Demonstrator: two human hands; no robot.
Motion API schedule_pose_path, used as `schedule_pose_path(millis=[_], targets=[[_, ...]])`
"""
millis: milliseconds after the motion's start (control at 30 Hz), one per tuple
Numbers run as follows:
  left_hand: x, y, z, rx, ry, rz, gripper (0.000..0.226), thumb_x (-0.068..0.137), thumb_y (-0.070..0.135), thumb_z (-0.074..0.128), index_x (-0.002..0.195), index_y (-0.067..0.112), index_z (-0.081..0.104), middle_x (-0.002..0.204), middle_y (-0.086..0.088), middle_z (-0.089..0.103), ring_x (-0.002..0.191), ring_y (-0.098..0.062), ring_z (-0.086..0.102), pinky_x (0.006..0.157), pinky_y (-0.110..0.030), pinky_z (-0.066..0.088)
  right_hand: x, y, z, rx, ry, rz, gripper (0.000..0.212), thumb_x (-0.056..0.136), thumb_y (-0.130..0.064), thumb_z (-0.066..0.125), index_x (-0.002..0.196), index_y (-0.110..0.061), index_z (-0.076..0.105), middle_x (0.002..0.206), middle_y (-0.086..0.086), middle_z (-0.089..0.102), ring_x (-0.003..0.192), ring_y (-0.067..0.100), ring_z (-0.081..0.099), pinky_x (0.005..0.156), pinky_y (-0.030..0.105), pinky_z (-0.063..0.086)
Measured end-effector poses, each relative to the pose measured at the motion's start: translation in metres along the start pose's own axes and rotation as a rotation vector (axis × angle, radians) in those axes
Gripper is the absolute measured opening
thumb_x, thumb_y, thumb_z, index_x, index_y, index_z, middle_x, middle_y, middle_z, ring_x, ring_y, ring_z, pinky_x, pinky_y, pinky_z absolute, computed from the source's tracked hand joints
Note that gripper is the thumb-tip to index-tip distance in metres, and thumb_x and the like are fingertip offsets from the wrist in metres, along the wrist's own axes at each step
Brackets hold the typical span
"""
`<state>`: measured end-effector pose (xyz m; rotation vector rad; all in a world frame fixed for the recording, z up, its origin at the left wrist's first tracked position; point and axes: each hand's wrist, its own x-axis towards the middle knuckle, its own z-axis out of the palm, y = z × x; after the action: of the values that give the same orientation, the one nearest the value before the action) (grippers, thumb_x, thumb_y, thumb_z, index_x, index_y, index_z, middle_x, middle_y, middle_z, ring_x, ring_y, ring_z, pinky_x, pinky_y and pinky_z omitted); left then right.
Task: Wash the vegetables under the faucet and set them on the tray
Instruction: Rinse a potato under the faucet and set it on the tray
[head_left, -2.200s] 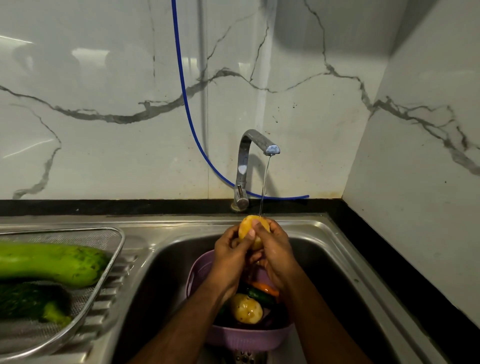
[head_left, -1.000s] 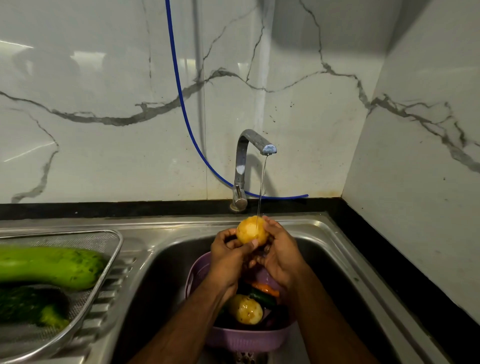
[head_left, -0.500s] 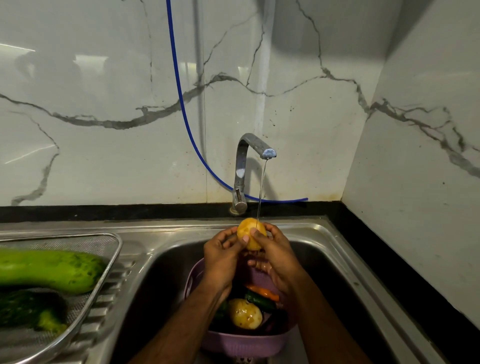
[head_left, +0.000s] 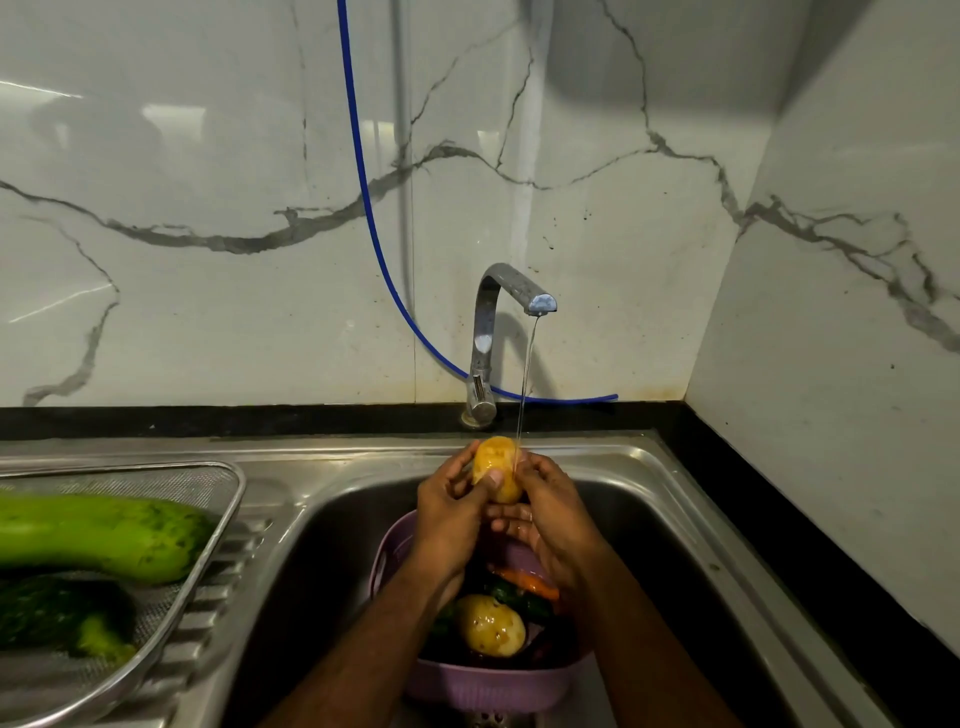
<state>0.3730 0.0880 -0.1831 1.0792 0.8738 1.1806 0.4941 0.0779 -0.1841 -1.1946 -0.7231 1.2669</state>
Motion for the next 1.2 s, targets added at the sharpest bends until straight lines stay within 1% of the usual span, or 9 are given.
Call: schedule_pose_path(millis=[100, 200, 367, 567, 733, 900, 1033, 1133, 1200], targets=[[0.000, 0.002, -0.002, 0.007, -0.002, 0.007, 0.044, 0.089, 0.012, 0.070, 0.131, 0.023, 0.063, 0.115, -0.002, 0.074, 0.107, -0.021, 0.071, 0.096, -0.048, 0.056, 0.000, 0.000, -0.001, 0.025, -0.024, 0.010, 0.022, 0.110, -0.024, 0.045, 0.127, -0.027, 0.059, 0.102, 0.019, 0.075, 0.067, 0.022, 0.074, 0.056, 0.032, 0.060], [-0.002, 0.002, 0.000, 0.060, -0.030, 0.046, 0.045, 0.088, 0.006, 0.070, 0.129, 0.025, 0.064, 0.117, 0.002, 0.074, 0.110, -0.016, 0.069, 0.098, -0.044, 0.055, -0.001, 0.000, 0.004, 0.047, 0.031, 0.012, 0.026, 0.110, -0.032, 0.045, 0.132, -0.030, 0.059, 0.115, 0.018, 0.073, 0.084, 0.028, 0.077, 0.055, 0.032, 0.059], [-0.004, -0.002, 0.003, 0.234, -0.070, 0.135, 0.058, 0.083, 0.003, 0.075, 0.136, 0.021, 0.060, 0.123, 0.008, 0.071, 0.114, -0.005, 0.065, 0.098, -0.033, 0.055, 0.000, -0.002, 0.009, 0.067, 0.060, 0.102, 0.040, 0.098, -0.061, 0.054, 0.133, -0.040, 0.055, 0.129, 0.013, 0.064, 0.111, 0.037, 0.067, 0.081, 0.055, 0.062], [-0.004, -0.001, 0.002, 0.385, -0.021, 0.249, 0.048, 0.080, 0.002, 0.078, 0.123, 0.020, 0.066, 0.107, 0.014, 0.071, 0.099, 0.005, 0.066, 0.081, -0.010, 0.053, -0.003, -0.004, 0.007, 0.031, 0.035, 0.116, 0.025, 0.101, -0.047, 0.059, 0.124, -0.039, 0.062, 0.120, 0.012, 0.066, 0.107, 0.035, 0.067, 0.085, 0.053, 0.061], [-0.001, -0.005, -0.002, 0.433, -0.035, 0.276, 0.048, 0.078, 0.003, 0.080, 0.119, 0.026, 0.068, 0.105, 0.009, 0.076, 0.099, -0.003, 0.071, 0.090, -0.030, 0.059, 0.000, 0.000, 0.009, 0.088, -0.032, 0.085, 0.024, 0.100, -0.045, 0.060, 0.124, -0.044, 0.063, 0.126, 0.019, 0.066, 0.109, 0.041, 0.071, 0.090, 0.064, 0.057], [-0.004, -0.007, -0.007, 0.460, -0.143, 0.317, 0.050, 0.082, 0.004, 0.077, 0.117, 0.037, 0.065, 0.102, 0.022, 0.074, 0.101, 0.002, 0.069, 0.086, -0.018, 0.056, 0.010, 0.001, 0.005, 0.099, 0.119, 0.210, 0.051, 0.087, -0.071, 0.062, 0.124, -0.036, 0.063, 0.121, 0.020, 0.068, 0.105, 0.041, 0.070, 0.091, 0.060, 0.058], [-0.003, -0.004, -0.008, 0.290, -0.167, 0.186, 0.040, 0.087, 0.008, 0.072, 0.126, 0.017, 0.067, 0.112, 0.003, 0.076, 0.106, -0.012, 0.071, 0.094, -0.034, 0.057, 0.001, -0.005, -0.003, 0.204, 0.052, 0.262, 0.055, 0.095, -0.066, 0.055, 0.119, -0.017, 0.063, 0.106, 0.024, 0.076, 0.096, 0.039, 0.074, 0.079, 0.051, 0.062], [-0.003, -0.001, -0.007, 0.009, -0.159, 0.008, 0.025, 0.093, 0.018, 0.064, 0.115, 0.007, 0.072, 0.107, -0.020, 0.074, 0.102, -0.035, 0.071, 0.096, -0.052, 0.055, -0.002, -0.004, -0.005, 0.182, -0.007, 0.194, 0.047, 0.100, -0.056, 0.054, 0.133, -0.023, 0.061, 0.112, 0.024, 0.074, 0.080, 0.030, 0.073, 0.075, 0.045, 0.060], [0.000, 0.000, -0.008, -0.140, -0.166, -0.094, 0.032, 0.095, 0.025, 0.059, 0.113, 0.001, 0.070, 0.104, -0.029, 0.071, 0.094, -0.038, 0.069, 0.094, -0.053, 0.055, -0.002, -0.003, -0.003, 0.142, -0.025, 0.108, 0.039, 0.102, -0.050, 0.054, 0.134, -0.029, 0.060, 0.115, 0.021, 0.071, 0.074, 0.025, 0.067, 0.064, 0.037, 0.053]])
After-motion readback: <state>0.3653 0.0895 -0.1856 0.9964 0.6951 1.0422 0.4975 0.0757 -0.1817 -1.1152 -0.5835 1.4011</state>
